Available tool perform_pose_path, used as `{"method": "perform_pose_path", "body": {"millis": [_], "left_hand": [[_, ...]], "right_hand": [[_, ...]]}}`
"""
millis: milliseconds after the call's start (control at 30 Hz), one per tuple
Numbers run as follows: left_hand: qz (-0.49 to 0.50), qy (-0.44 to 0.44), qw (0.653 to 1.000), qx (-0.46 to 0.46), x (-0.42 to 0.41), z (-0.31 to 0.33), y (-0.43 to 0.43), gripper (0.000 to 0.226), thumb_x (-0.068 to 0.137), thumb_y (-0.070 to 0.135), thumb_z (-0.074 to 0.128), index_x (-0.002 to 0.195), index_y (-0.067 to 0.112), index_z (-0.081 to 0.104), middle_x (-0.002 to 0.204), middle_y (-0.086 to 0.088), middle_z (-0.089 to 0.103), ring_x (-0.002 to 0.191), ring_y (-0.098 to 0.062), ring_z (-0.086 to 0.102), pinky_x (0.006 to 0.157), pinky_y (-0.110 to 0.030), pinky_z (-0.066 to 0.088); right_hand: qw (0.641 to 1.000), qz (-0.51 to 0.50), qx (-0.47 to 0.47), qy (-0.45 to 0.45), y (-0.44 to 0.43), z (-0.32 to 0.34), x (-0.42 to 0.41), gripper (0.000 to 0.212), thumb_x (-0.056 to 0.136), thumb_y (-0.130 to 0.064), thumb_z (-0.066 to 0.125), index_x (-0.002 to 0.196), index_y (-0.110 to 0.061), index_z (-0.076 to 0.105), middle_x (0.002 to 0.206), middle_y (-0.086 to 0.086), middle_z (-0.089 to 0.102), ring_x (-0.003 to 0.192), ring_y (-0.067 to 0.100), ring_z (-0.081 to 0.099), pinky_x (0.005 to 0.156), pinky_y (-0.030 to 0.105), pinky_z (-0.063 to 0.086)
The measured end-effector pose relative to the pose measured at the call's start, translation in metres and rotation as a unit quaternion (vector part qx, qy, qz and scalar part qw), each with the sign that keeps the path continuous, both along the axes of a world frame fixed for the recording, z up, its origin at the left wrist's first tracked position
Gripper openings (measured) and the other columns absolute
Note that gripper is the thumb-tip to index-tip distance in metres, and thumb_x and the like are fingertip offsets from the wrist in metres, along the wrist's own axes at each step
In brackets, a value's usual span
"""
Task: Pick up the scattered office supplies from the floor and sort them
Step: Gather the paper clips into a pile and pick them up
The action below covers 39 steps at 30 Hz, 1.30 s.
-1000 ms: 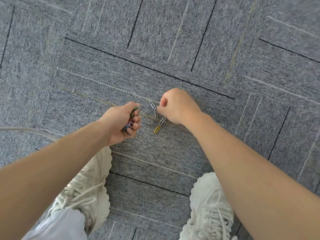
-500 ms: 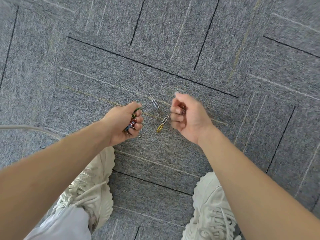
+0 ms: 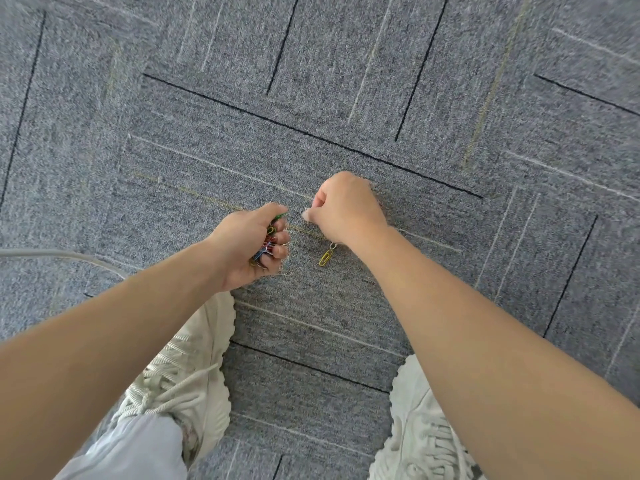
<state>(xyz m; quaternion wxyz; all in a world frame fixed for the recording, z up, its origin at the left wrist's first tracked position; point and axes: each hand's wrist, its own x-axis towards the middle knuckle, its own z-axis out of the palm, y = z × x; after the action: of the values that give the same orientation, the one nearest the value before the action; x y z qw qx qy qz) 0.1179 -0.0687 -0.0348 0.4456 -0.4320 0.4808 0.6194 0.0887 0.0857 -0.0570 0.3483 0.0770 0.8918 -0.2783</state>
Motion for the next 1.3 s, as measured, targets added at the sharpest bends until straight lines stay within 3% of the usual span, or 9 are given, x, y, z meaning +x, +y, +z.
{"method": "perform_pose_path", "body": {"millis": [100, 233, 367, 433, 633, 767, 967, 1200, 1300], "left_hand": [[0.002, 0.000, 1.000, 0.002, 0.000, -0.001, -0.001, 0.034, 0.099, 0.029, 0.052, 0.067, 0.020, 0.043, 0.060, 0.002, 0.041, 0.049, -0.011, 0.036, 0.038, -0.017, 0.023], [0.000, -0.003, 1.000, 0.000, 0.000, -0.001, -0.002, 0.034, 0.098, 0.029, 0.052, 0.067, 0.020, 0.044, 0.060, 0.002, 0.042, 0.050, -0.011, 0.037, 0.039, -0.017, 0.024], [-0.005, -0.002, 1.000, -0.003, -0.001, -0.001, -0.002, 0.033, 0.099, 0.030, 0.052, 0.068, 0.021, 0.044, 0.060, 0.003, 0.043, 0.049, -0.010, 0.038, 0.038, -0.017, 0.025], [-0.009, 0.000, 1.000, -0.006, 0.000, -0.002, -0.001, 0.033, 0.099, 0.030, 0.051, 0.068, 0.021, 0.044, 0.060, 0.002, 0.043, 0.049, -0.011, 0.038, 0.038, -0.018, 0.024], [-0.013, 0.003, 1.000, -0.016, 0.000, 0.001, 0.001, 0.033, 0.100, 0.029, 0.051, 0.068, 0.020, 0.044, 0.060, 0.002, 0.043, 0.049, -0.011, 0.038, 0.039, -0.018, 0.024], [-0.010, 0.001, 1.000, -0.014, -0.001, 0.002, 0.002, 0.033, 0.100, 0.029, 0.050, 0.069, 0.020, 0.044, 0.060, 0.002, 0.042, 0.048, -0.011, 0.038, 0.039, -0.018, 0.023], [-0.012, 0.002, 1.000, -0.009, 0.000, 0.003, 0.001, 0.034, 0.100, 0.029, 0.050, 0.068, 0.020, 0.043, 0.060, 0.002, 0.041, 0.047, -0.010, 0.038, 0.037, -0.018, 0.023], [-0.004, -0.008, 1.000, -0.006, 0.000, 0.003, 0.000, 0.034, 0.100, 0.029, 0.050, 0.067, 0.020, 0.044, 0.059, 0.002, 0.042, 0.047, -0.010, 0.037, 0.039, -0.018, 0.022], [-0.004, -0.008, 1.000, -0.004, 0.000, 0.001, -0.002, 0.033, 0.099, 0.029, 0.051, 0.068, 0.020, 0.044, 0.060, 0.002, 0.042, 0.048, -0.010, 0.038, 0.038, -0.018, 0.024]], "right_hand": [[0.958, -0.165, -0.220, -0.086, 0.014, 0.011, 0.000, 0.017, 0.086, -0.013, 0.062, 0.070, -0.007, 0.057, 0.063, 0.006, 0.052, 0.049, 0.013, 0.042, 0.044, 0.021, 0.038], [0.727, -0.368, -0.531, -0.233, 0.040, 0.021, 0.019, 0.020, 0.078, 0.004, 0.038, 0.070, -0.014, 0.038, 0.069, 0.003, 0.045, 0.058, 0.014, 0.042, 0.047, 0.021, 0.036], [0.618, -0.424, -0.621, -0.230, 0.052, 0.025, 0.042, 0.022, 0.062, 0.002, 0.035, 0.076, -0.010, 0.048, 0.068, 0.006, 0.047, 0.056, 0.016, 0.043, 0.047, 0.023, 0.036], [0.630, -0.449, -0.596, -0.217, 0.053, 0.026, 0.044, 0.027, 0.067, 0.003, 0.036, 0.082, -0.008, 0.056, 0.067, 0.004, 0.046, 0.055, 0.015, 0.041, 0.046, 0.023, 0.032], [0.912, -0.293, -0.264, -0.113, 0.033, 0.023, 0.032, 0.018, 0.092, -0.021, 0.064, 0.086, -0.005, 0.069, 0.047, -0.010, 0.040, 0.046, 0.009, 0.036, 0.043, 0.019, 0.035], [0.990, -0.114, -0.081, -0.036, 0.019, 0.015, 0.029, 0.024, 0.091, -0.036, 0.069, 0.077, -0.016, 0.070, 0.050, -0.010, 0.058, 0.040, 0.006, 0.048, 0.046, 0.018, 0.038], [0.994, -0.049, 0.094, 0.025, 0.001, 0.010, 0.030, 0.032, 0.080, -0.044, 0.078, 0.081, -0.015, 0.066, 0.070, -0.001, 0.064, 0.061, 0.015, 0.062, 0.057, 0.028, 0.051], [0.987, -0.120, -0.096, -0.043, 0.010, 0.009, 0.029, 0.029, 0.087, -0.021, 0.068, 0.062, -0.011, 0.057, 0.057, -0.002, 0.057, 0.047, 0.012, 0.049, 0.051, 0.025, 0.047], [0.800, -0.374, -0.424, -0.201, 0.032, 0.018, 0.036, 0.024, 0.086, -0.004, 0.047, 0.066, -0.014, 0.040, 0.062, -0.001, 0.040, 0.055, 0.014, 0.038, 0.049, 0.025, 0.035]]}}
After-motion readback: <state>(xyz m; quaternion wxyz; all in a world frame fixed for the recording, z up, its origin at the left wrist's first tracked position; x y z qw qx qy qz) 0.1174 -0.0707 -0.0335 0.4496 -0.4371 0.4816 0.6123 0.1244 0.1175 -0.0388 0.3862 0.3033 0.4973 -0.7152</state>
